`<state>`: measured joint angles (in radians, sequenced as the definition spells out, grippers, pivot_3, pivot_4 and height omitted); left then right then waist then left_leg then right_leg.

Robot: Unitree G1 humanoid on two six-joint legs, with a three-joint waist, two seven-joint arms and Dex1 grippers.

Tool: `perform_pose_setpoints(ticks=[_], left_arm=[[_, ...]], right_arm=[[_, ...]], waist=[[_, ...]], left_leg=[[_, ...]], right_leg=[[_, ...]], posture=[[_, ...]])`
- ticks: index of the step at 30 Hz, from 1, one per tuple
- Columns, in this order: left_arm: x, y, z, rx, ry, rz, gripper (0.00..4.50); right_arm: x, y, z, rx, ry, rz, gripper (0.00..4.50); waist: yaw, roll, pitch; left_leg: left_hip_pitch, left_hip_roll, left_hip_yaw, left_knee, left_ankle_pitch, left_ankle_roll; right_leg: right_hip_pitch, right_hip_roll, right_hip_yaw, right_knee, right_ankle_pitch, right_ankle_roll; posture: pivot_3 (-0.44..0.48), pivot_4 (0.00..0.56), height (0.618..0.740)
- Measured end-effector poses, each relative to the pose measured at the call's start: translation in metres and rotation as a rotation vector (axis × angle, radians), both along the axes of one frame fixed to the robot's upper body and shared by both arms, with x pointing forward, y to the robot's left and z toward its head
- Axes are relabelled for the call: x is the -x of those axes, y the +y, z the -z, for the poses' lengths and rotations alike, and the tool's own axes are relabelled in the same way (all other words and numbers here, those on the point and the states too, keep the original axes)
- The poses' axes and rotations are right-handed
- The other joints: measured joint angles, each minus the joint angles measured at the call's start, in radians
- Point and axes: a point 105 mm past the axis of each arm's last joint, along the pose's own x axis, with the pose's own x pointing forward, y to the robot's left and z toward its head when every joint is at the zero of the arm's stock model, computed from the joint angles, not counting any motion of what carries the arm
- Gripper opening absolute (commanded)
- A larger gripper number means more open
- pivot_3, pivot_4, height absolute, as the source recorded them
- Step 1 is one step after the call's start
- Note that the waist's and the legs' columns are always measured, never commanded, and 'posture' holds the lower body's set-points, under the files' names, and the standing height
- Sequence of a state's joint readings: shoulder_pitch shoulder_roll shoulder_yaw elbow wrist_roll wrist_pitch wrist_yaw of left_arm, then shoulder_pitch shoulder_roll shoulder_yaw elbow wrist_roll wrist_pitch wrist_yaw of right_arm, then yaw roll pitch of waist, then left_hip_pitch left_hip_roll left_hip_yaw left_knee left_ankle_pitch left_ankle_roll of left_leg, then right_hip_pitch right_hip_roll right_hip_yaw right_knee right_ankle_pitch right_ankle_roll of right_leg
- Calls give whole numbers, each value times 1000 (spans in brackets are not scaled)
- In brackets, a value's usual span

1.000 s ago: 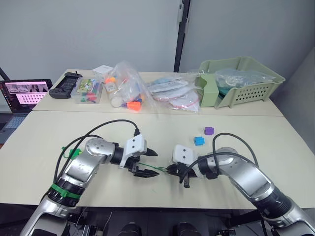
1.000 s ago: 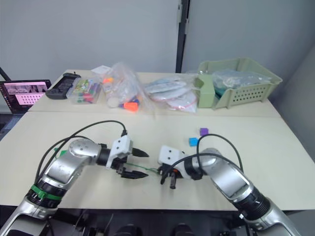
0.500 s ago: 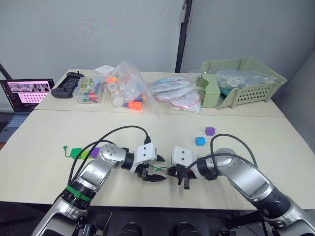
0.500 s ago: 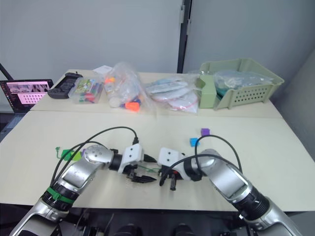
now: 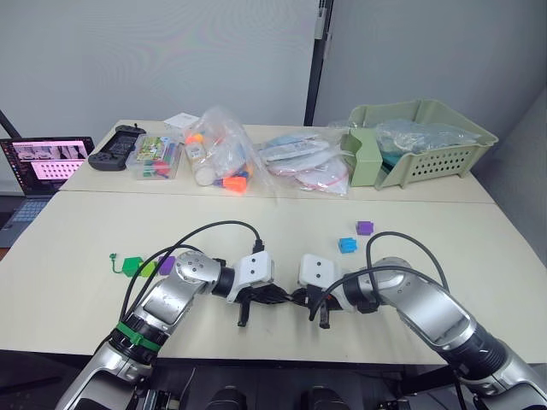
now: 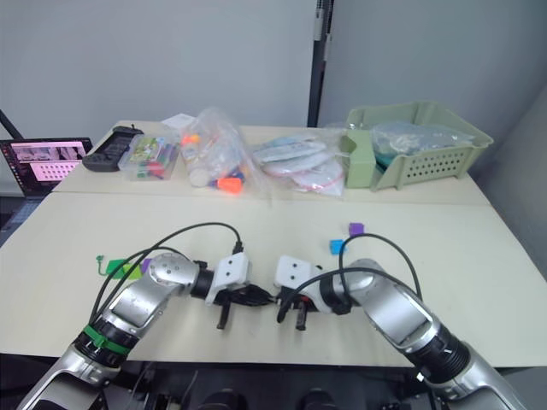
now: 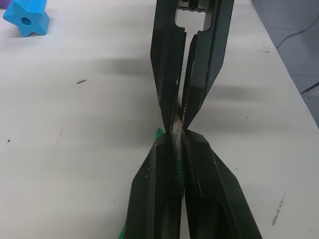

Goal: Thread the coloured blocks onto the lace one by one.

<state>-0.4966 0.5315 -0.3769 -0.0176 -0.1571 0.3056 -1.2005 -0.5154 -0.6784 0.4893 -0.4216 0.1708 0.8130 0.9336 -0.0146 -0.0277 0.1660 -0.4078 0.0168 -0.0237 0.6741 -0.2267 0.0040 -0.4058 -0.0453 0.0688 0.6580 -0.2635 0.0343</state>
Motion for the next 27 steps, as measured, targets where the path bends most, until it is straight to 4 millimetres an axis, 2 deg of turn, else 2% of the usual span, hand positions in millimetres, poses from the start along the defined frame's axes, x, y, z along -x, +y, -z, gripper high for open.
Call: perform_pose_setpoints(ticks=[7, 15, 20, 27], left_arm=[[1, -3, 0, 11, 9, 11, 53], [3, -4, -1, 25, 20, 28, 0], [4, -5, -2, 37, 26, 33, 0], [2, 6, -3, 59, 34, -10, 0]], right_arm=[[2, -3, 0, 14, 4, -12, 0], [1, -3, 3, -1, 3, 23, 2699], [1, -14, 0, -5, 2, 76, 4463], [-3, -66, -14, -126, -23, 370, 4463]], waist=[[0, 0, 0], [1, 0, 0], [2, 0, 0], [2, 0, 0]], left_leg=[[0, 0, 0, 0, 0, 0], [0, 0, 0, 0, 0, 0], [-1, 0, 0, 0, 0, 0], [-1, 0, 0, 0, 0, 0]], right_leg=[[0, 0, 0, 0, 0, 0], [0, 0, 0, -1, 0, 0], [0, 0, 0, -1, 0, 0], [0, 0, 0, -2, 0, 0]], posture=[[0, 150, 740], [0, 150, 740], [0, 150, 740], [0, 150, 740]])
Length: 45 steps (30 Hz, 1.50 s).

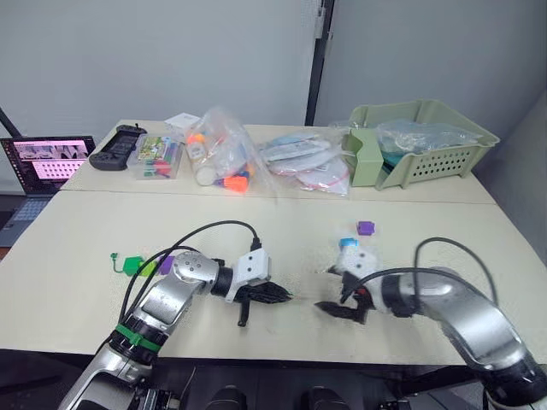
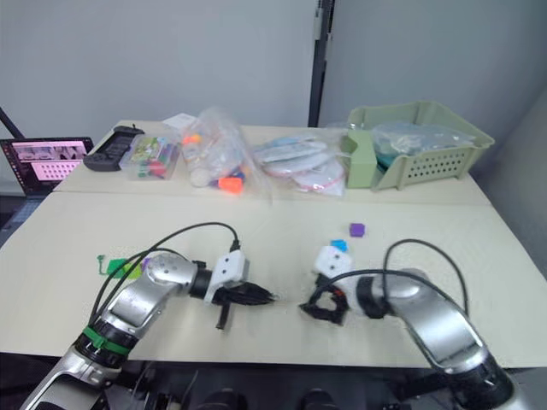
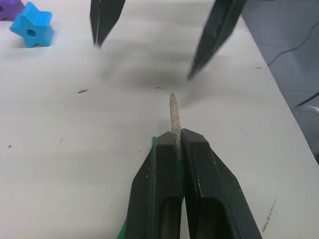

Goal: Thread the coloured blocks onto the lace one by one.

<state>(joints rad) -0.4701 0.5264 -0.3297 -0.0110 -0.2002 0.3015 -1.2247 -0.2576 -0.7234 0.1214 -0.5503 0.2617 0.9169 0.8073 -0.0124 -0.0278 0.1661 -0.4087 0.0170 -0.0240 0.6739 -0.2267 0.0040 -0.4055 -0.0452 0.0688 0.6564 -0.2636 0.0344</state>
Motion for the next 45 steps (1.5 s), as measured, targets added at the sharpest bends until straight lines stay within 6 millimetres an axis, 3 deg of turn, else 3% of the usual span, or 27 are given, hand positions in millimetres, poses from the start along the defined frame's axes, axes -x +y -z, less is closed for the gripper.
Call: perform_pose_setpoints(ticks=[4, 12, 16, 21, 25, 30, 37, 40, 45], left_arm=[[0, 12, 6, 7, 17, -62, 0], [-3, 17, -4, 45, -7, -115, 0], [0, 17, -2, 45, 16, -125, 0], [1, 16, -4, 47, 8, -128, 0], [3, 14, -4, 52, 8, -135, 0], [2, 13, -5, 57, 4, -145, 0], [3, 13, -4, 59, 3, -151, 0], [4, 13, -4, 59, 5, -150, 0], [5, 14, -2, 59, 12, -152, 0]], right_arm=[[1, -27, 2, -169, -39, 286, 4463], [-6, -59, 4, -253, -203, 695, 4463], [-32, -71, -6, -276, -312, 843, 4463], [-59, -84, -11, -281, -348, 918, 4463], [-91, -82, -13, -301, -312, 924, 4463], [-115, -75, -16, -298, -299, 926, 4463], [-132, -84, 8, -249, -219, 1000, 4463], [-140, -83, 14, -251, -194, 997, 3673], [-148, -79, 4, -295, -238, 952, 1961]], waist=[[-1, 0, 0], [-3, 1, 0], [-9, 1, 0], [-6, 1, 0], [-10, 1, 0], [-14, 1, 0], [-16, 1, 0], [-27, 1, 0], [-32, 1, 0]], left_leg=[[0, 0, 0, -1, 0, 0], [1, 0, 1, -1, 0, 0], [2, 0, 2, -1, 0, 0], [2, 0, 2, -3, 0, 0], [3, 0, 2, -5, 0, 0], [3, -1, 2, -7, 0, 0], [3, -1, 1, -7, 0, 0], [3, -1, 1, -7, 0, 0], [3, -1, 1, -9, 0, 0]], right_leg=[[0, 0, 0, 0, 0, 0], [0, 0, 2, 0, 0, 0], [0, 0, 2, 0, 0, 0], [0, 0, 2, -1, 0, 0], [0, 0, 2, 0, 0, 0], [-1, -1, 2, 0, 0, 0], [-1, -1, 2, 0, 0, 0], [-1, -1, 2, 0, 0, -1], [-1, -1, 2, 0, 0, -1]], posture=[[0, 150, 740], [0, 150, 740], [0, 150, 740], [0, 150, 740], [0, 150, 740], [0, 150, 740], [0, 150, 740], [0, 150, 740], [0, 150, 740]])
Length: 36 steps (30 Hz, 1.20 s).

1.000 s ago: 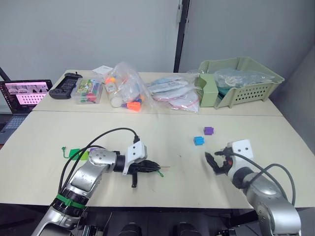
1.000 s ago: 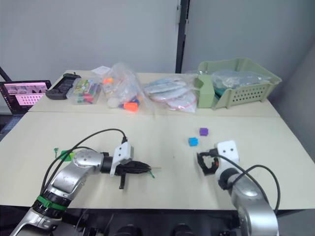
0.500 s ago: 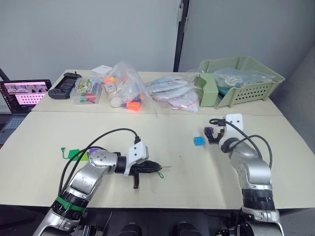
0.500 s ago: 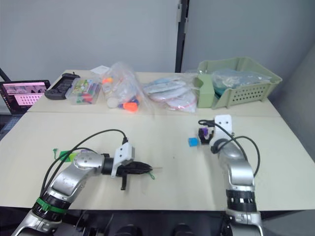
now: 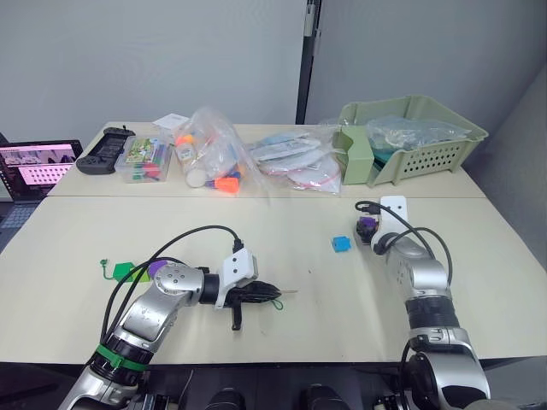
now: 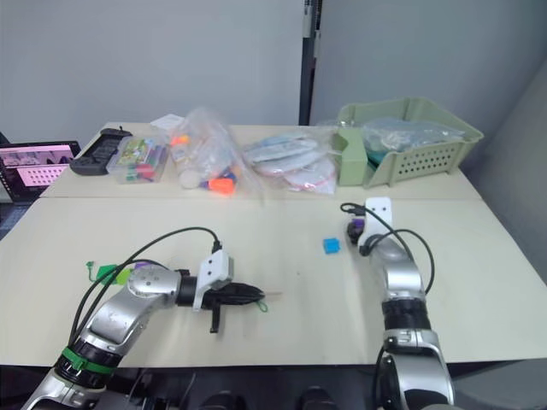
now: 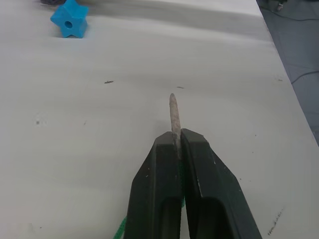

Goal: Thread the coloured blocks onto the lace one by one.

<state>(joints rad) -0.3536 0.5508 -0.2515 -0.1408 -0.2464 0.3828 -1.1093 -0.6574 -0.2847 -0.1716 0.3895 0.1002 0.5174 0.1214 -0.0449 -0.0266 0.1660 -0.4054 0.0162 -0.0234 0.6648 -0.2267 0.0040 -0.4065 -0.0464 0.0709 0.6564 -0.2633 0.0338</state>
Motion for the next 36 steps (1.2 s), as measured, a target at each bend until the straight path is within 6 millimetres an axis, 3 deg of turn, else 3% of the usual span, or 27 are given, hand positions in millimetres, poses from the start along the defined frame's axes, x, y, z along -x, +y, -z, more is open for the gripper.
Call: perform_pose_setpoints(ticks=[2, 3, 8, 15, 18, 20, 23, 26, 28, 32, 36], left_arm=[[0, 0, 0, 0, 0, 0, 0], [0, 0, 0, 0, 1, 0, 0], [1, 2, 2, -4, 5, -2, 0], [2, 3, 3, -6, 9, 1, 0], [3, 2, 3, -2, 12, 6, 0], [3, 4, 3, -6, 14, 5, 0], [3, 4, 3, -4, 16, 7, 0], [3, 5, 3, -8, 15, 3, 0], [2, 5, 3, -7, 13, -2, 0], [3, 6, 1, -7, 17, -4, 0], [5, 6, -3, -11, 1, 2, 0]], right_arm=[[-1, 2, -4, -1, -27, -16, 1288], [0, 2, -6, 0, -40, -20, 1202], [10, 5, -22, -15, -116, -41, 1201], [49, 13, -26, -17, -129, -59, 1201], [71, 25, -39, -10, -160, -104, 1201], [92, 44, -46, -11, -172, -176, 1201], [126, 78, -38, -36, -116, -287, 1201], [156, 111, -17, -57, -9, -364, 1201], [164, 124, -7, -71, 31, -381, 1201], [170, 120, 22, -27, 141, -291, 1201], [169, 122, 24, -53, 147, -268, 1201]], waist=[[0, 0, 0], [0, 0, 0], [1, 0, 0], [3, 0, 0], [3, 1, 0], [2, 1, 0], [2, 1, 0], [2, 1, 0], [2, 1, 0], [7, 1, 0], [4, 0, -1]], left_leg=[[0, 0, 0, 0, 0, 0], [0, 0, -1, 0, 0, 0], [0, 0, -2, 0, 0, 0], [0, 0, -4, -1, 0, 0], [-1, 0, -4, -1, 0, 0], [-1, 1, -4, -1, 0, 0], [-1, 1, -5, -2, 0, 0], [-1, 1, -4, -2, 0, 0], [-1, 1, -4, -2, 1, -1], [-1, 1, -3, -2, 1, -1], [0, 2, -3, -2, 1, -1]], right_leg=[[0, 0, 0, 0, 0, 0], [0, 0, 0, 0, 0, 0], [0, -1, 0, 0, 0, 0], [-1, -1, 0, 0, 0, 0], [-2, -1, 0, 0, 0, 0], [-2, 0, 0, 0, 0, 0], [-2, 0, 0, 0, 0, 0], [-2, -1, 0, -2, 0, 0], [-2, -1, 1, -4, -1, 0], [0, -1, 0, -7, -1, 0], [1, 0, 0, -8, -1, 0]], posture=[[0, 150, 740], [0, 150, 740], [0, 150, 740], [0, 150, 740], [0, 150, 740], [0, 150, 740], [0, 150, 740], [0, 150, 740], [0, 150, 740], [0, 150, 740], [0, 150, 740]])
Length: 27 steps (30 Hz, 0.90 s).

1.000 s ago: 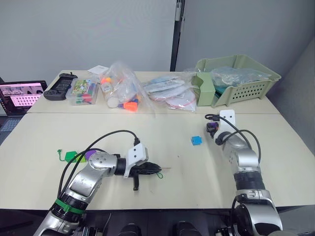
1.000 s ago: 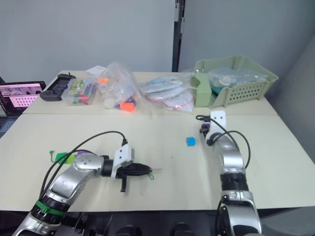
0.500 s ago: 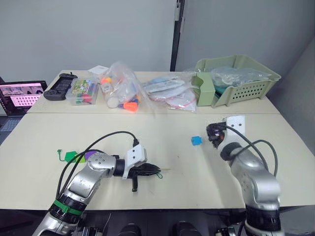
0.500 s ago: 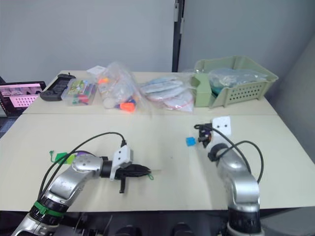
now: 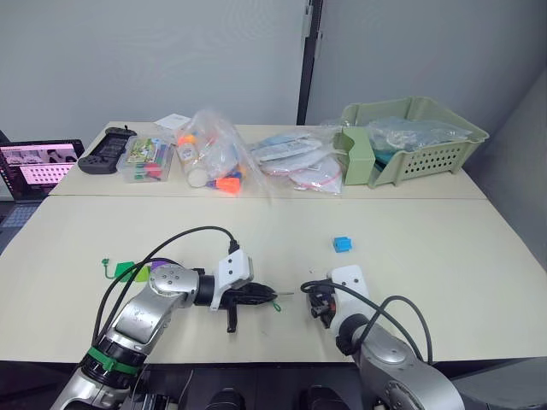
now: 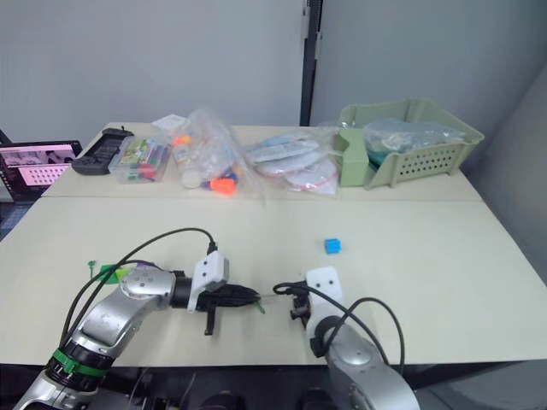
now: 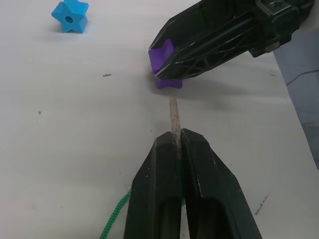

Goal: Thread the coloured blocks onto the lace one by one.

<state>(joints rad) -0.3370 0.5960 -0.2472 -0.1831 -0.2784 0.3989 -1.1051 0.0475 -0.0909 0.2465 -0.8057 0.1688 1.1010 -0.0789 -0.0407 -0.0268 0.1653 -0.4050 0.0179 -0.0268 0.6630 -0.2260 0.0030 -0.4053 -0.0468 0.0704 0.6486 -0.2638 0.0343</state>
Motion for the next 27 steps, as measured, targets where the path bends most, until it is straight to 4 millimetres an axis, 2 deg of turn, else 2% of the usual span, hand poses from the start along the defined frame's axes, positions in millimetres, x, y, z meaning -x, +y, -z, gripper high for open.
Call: perform_pose_setpoints(ticks=[2, 5, 8, 9, 11, 13, 17, 21, 22, 24, 27], left_arm=[[0, 1, 0, -2, 2, -3, 0], [2, 3, 4, -4, 15, -10, 0], [3, 4, 5, -4, 17, -11, 0], [3, 5, 5, -6, 16, -11, 0], [2, 6, 5, -10, 16, -13, 0], [2, 6, 5, -10, 16, -13, 0], [2, 7, 5, -10, 17, -19, 0], [2, 8, 6, -10, 19, -27, 0], [3, 8, 6, -11, 22, -29, 0], [5, 9, 5, -15, 22, -29, 0], [8, 9, 2, -6, 34, -42, 0]], right_arm=[[0, 1, 0, -6, 1, 0, 2249], [-1, 1, 9, -13, 41, 10, 3273], [-2, -3, -4, 6, -12, -24, 4326], [-3, -5, -13, 16, -45, -43, 4477], [-3, -11, -33, 21, -116, -79, 4477], [-3, -13, -45, 36, -151, -144, 4477], [10, -26, -55, 173, -112, -528, 4477], [16, -26, -55, 161, -43, -804, 4477], [9, -26, -54, 182, -39, -907, 4477], [-2, -29, -53, 233, -52, -1003, 4477], [-18, -30, -37, 341, -68, -1159, 4477]], waist=[[-1, 0, 0], [-1, 0, 0], [-1, 0, 0], [0, 0, 0], [1, 0, 0], [1, 0, 0], [3, 0, 1], [-1, 0, 1], [-7, 0, 1], [-6, -1, 1], [-2, -1, 1]], left_leg=[[0, 0, 0, 0, 0, 0], [-1, 0, 0, 0, 0, 0], [-1, 0, 0, 0, 0, 0], [-1, 0, 0, 0, 0, 0], [-1, 0, 0, 0, 0, 0], [-1, 0, 0, 0, 0, 0], [-1, -1, 2, 0, 0, 0], [0, 0, 4, 0, 0, 0], [1, 1, 6, 0, 0, 0], [1, 1, 6, 0, 0, 0], [0, 0, 6, 0, 0, 0]], right_leg=[[0, 0, 0, 0, 0, 0], [-1, 0, 0, 0, 0, 0], [-1, 0, 0, 0, 0, 0], [-1, 0, 0, 0, 0, 0], [-1, 0, 0, 0, 0, 0], [0, 0, -1, 0, 0, 0], [2, -1, -1, -2, 0, 1], [1, 2, -2, -2, 0, 0], [1, 2, 0, -2, 0, 0], [2, 2, 0, -2, 0, 1], [1, 2, -1, -2, 0, 1]], posture=[[0, 150, 740], [0, 150, 740], [0, 150, 740], [0, 150, 740], [0, 150, 740], [0, 150, 740], [0, 150, 740], [0, 150, 740], [0, 150, 740], [0, 150, 740], [0, 150, 740]])
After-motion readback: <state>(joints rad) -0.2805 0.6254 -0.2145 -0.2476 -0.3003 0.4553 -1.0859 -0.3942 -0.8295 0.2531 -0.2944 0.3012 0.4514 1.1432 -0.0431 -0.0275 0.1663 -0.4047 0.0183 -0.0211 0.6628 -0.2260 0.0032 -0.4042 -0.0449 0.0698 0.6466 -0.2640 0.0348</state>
